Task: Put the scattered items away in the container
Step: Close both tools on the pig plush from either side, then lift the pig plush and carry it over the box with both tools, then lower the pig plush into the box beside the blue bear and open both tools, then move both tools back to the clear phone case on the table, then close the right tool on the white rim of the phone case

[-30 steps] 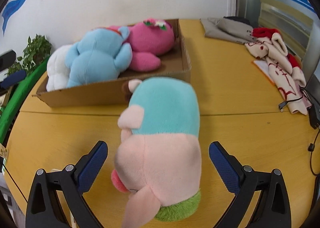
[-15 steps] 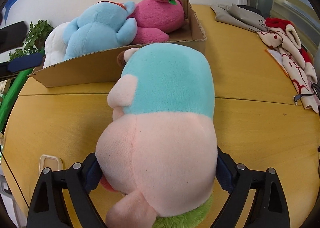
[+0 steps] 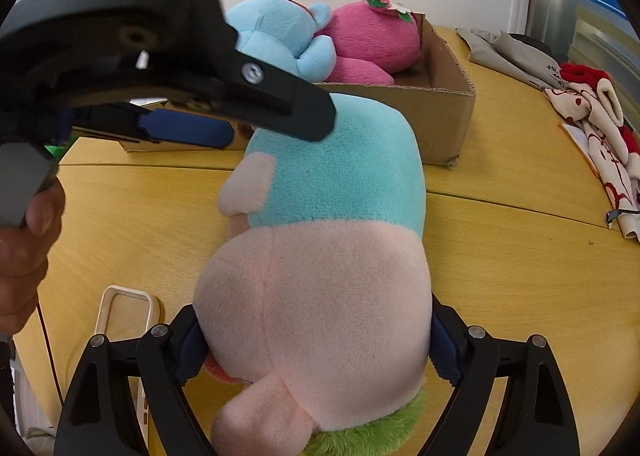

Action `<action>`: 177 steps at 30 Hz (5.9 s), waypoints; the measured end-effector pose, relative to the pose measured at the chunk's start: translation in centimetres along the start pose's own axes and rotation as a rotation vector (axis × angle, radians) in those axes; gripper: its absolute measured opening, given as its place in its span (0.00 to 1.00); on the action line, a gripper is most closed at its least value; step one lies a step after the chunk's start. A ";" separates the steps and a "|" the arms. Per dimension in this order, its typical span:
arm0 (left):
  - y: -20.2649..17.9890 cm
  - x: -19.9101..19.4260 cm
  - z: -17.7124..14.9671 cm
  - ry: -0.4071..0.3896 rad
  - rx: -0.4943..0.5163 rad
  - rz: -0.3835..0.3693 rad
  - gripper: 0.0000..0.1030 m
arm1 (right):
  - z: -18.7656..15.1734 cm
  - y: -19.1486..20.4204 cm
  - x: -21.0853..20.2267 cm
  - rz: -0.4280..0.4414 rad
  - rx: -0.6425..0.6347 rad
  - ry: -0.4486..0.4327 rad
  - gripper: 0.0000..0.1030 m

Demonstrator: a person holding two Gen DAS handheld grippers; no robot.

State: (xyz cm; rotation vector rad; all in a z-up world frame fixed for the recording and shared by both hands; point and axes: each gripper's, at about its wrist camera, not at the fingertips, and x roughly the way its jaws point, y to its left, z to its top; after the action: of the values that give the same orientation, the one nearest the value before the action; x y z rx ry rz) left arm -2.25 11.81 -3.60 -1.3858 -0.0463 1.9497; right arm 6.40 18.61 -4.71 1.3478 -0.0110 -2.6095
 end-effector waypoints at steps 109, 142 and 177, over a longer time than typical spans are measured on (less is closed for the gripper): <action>-1.0 -14.2 9.0 -0.478 0.203 0.161 0.81 | 12.3 -3.2 -3.0 -0.092 0.039 -0.239 1.00; 3.0 -17.8 -8.0 -0.502 0.090 0.276 0.83 | 6.5 3.9 -10.0 -0.127 -0.027 -0.293 1.00; 8.8 -5.4 -15.7 -0.026 0.048 0.325 0.30 | -10.0 9.1 -2.1 0.098 -0.245 0.091 0.47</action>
State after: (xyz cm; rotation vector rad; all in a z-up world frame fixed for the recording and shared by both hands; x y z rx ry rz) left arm 6.92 -3.51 -9.58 -1.4042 0.2252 2.2176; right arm 17.27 10.97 -7.95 1.3400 0.2415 -2.3762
